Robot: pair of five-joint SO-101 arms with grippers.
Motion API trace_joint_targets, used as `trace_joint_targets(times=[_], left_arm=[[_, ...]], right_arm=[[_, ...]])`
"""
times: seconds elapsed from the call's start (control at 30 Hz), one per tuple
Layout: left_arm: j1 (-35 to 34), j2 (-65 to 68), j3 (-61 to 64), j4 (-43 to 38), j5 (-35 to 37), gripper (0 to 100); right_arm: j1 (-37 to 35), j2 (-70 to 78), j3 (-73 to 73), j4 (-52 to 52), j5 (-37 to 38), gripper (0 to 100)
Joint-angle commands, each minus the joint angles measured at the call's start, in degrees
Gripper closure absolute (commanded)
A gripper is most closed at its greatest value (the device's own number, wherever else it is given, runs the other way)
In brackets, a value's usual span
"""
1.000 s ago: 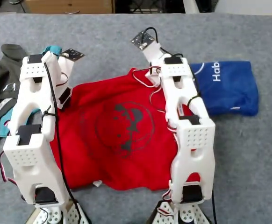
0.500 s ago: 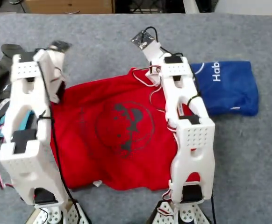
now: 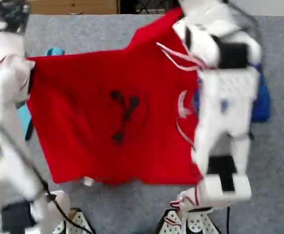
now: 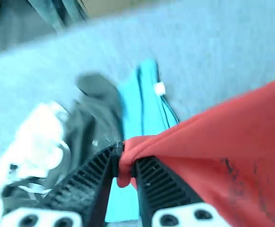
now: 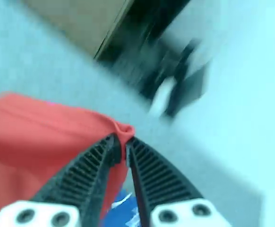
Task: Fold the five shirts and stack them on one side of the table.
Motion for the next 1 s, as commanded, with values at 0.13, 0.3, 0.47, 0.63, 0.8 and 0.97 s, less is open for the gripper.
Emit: trace_joint_targets(times=[0.13,0.3,0.47,0.63,0.8,0.97], left_arm=[[-9.5,-16.7,-11.7,9.5,0.3,97],[-21.0,-22.2,-16.0,10.0,-3.7,97],[-23.3,-26.7,-16.1,10.2,-5.8,97],[-23.2,-30.8,-13.3,11.1,-5.7,97],[-23.2,-36.0,-0.7,10.9,-5.7,97],[-21.9,-39.7,16.5,3.8,-3.2,97]], right_arm=[[0.6,-18.9,-12.6,0.4,-4.8,98.5],[0.5,-22.7,-17.7,-1.9,-7.6,98.5],[0.6,-24.5,-19.8,-1.8,-7.4,98.5],[0.6,-26.9,-19.7,-0.4,-7.3,98.5],[0.7,-26.1,-17.8,0.9,-7.2,98.5],[0.4,-22.5,-8.3,1.0,-4.2,98.5]])
